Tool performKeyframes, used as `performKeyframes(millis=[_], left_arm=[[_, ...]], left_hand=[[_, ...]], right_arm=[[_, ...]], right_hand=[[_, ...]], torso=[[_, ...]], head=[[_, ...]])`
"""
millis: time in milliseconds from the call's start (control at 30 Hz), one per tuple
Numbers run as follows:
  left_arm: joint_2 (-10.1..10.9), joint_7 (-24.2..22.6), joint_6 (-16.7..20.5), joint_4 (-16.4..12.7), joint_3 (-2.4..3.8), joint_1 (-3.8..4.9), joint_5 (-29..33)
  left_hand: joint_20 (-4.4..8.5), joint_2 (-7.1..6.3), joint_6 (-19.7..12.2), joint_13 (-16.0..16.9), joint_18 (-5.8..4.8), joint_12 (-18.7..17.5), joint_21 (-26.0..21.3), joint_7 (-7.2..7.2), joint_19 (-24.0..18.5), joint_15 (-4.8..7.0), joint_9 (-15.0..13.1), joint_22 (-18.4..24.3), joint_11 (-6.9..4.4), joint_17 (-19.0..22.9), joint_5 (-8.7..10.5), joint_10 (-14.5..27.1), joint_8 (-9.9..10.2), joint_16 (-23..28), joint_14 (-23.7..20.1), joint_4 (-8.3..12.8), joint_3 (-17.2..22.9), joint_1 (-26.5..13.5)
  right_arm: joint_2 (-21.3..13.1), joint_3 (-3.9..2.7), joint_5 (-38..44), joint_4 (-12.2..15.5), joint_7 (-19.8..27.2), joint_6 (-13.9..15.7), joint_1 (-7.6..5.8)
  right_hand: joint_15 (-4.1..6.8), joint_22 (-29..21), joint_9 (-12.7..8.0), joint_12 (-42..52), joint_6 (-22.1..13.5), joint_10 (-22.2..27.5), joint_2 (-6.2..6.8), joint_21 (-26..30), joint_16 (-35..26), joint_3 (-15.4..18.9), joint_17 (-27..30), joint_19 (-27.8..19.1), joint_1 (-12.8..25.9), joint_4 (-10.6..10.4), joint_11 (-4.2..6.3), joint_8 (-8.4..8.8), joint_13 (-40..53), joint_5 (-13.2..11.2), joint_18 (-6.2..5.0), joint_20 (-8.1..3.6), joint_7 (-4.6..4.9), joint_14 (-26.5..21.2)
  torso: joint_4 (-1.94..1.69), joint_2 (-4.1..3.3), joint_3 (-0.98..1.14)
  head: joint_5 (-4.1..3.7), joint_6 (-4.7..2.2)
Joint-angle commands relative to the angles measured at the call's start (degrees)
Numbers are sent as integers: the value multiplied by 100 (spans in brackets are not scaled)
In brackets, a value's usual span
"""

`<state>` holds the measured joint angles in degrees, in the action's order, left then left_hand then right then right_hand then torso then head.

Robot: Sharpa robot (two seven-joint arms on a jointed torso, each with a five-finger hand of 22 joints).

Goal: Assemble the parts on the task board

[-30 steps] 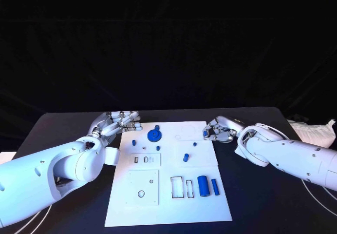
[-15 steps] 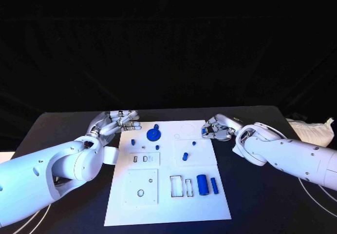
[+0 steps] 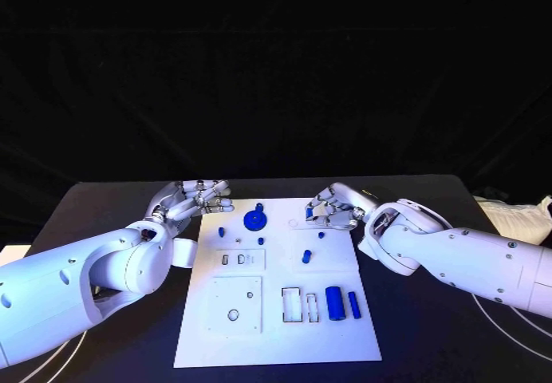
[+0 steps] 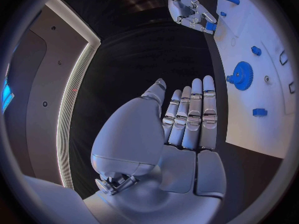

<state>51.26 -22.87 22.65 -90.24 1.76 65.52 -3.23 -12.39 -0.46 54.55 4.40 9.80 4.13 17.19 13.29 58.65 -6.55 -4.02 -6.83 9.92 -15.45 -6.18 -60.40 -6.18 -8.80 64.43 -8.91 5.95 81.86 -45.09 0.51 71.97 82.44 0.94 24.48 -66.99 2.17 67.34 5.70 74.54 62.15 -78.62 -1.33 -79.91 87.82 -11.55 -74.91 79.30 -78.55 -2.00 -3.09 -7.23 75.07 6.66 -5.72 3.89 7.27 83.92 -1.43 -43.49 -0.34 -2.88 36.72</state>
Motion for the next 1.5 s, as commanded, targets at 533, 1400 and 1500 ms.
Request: performKeyframes(millis=[533,1400,1500], left_arm=[[-94,-9,-64,18,3,4,18],[-134,9,-84,2,3,6,18],[-131,11,-84,1,3,6,18]], left_hand=[[-2,19,5,1,52,-22,-35,8,-56,-7,0,11,-1,-8,11,28,38,24,-36,32,-8,19],[-3,20,5,1,52,-22,-35,8,-56,-7,0,11,-1,-8,11,28,38,25,-37,33,-8,19],[-3,20,5,1,52,-22,-35,8,-56,-7,0,11,-1,-8,11,28,38,25,-37,33,-8,19]], right_arm=[[1024,100,1345,425,-1408,-257,233],[1525,158,1536,231,-1496,-480,409],[1527,161,1571,217,-1523,-510,411]], right_hand=[[56,-67,62,-82,144,-163,0,14,-29,-70,-1138,-32,10,54,189,-14,39,27,103,-40,-135,521],[50,-119,73,-130,129,-131,42,44,-60,-92,-1096,-59,56,75,177,6,10,77,95,-33,-120,510],[47,-128,75,-142,123,-124,62,49,-63,-88,-1092,-64,75,76,174,13,2,78,93,-31,-116,509]], torso=[[2,-16,6],[8,-13,5],[8,-11,8]], head=[[261,132],[397,232],[401,239]])
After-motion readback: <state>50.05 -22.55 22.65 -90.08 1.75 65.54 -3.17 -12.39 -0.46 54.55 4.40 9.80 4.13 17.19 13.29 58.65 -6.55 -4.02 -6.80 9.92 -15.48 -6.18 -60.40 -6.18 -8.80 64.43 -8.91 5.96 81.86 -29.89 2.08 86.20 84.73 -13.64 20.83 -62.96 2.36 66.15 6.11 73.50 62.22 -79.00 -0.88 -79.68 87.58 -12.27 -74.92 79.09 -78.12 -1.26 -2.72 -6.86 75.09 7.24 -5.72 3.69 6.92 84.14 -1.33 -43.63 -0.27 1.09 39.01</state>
